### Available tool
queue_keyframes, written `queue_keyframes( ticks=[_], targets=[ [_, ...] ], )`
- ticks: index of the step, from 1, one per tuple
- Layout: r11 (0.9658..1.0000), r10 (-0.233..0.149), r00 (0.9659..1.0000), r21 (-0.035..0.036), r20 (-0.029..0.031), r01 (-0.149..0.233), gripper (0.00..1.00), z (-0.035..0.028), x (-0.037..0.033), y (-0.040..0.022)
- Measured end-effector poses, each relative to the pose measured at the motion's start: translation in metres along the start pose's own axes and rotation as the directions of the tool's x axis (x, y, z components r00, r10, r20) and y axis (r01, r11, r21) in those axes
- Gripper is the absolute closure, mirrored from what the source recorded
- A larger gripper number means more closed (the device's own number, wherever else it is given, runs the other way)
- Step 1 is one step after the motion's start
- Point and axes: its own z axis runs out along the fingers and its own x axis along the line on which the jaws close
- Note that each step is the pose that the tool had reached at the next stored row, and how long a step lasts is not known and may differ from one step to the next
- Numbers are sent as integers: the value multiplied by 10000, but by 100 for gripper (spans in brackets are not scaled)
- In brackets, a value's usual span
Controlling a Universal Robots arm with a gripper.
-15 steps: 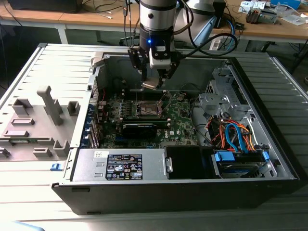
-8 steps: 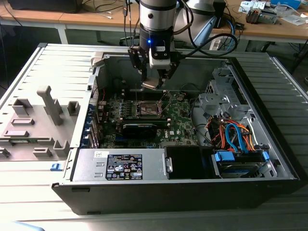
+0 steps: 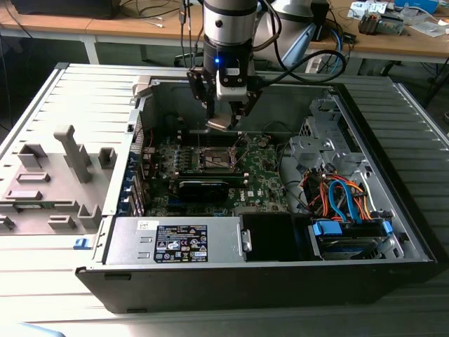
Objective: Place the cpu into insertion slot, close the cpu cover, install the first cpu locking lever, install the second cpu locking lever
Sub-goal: 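Place the cpu into insertion slot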
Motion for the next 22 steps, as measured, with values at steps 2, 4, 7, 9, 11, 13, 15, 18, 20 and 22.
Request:
queue_keyframes(
  ticks=[2, 4, 7, 9, 11, 13, 15, 18, 20, 22],
  targets=[
    [10000, 73, 10000, 10, 9, -73, 45, 2, 0, 0],
    [9998, 196, 9998, 15, 21, -196, 45, 5, 0, 0],
    [9994, 340, 9994, 33, 41, -340, 45, 8, 0, 0],
    [9993, 376, 9993, 36, 44, -377, 45, 9, 0, -1],
    [9992, 401, 9992, 36, 47, -401, 45, 10, 0, -1],
    [9991, 420, 9991, 36, 49, -420, 45, 10, 0, -1],
    [9990, 440, 9990, 37, 50, -440, 45, 11, 0, -1],
    [9989, 471, 9989, 39, 53, -471, 45, 11, 0, -1],
    [9987, 502, 9987, 40, 57, -503, 45, 12, 0, -1],
    [9986, 524, 9986, 42, 59, -524, 45, 13, 0, -1]
  ],
)
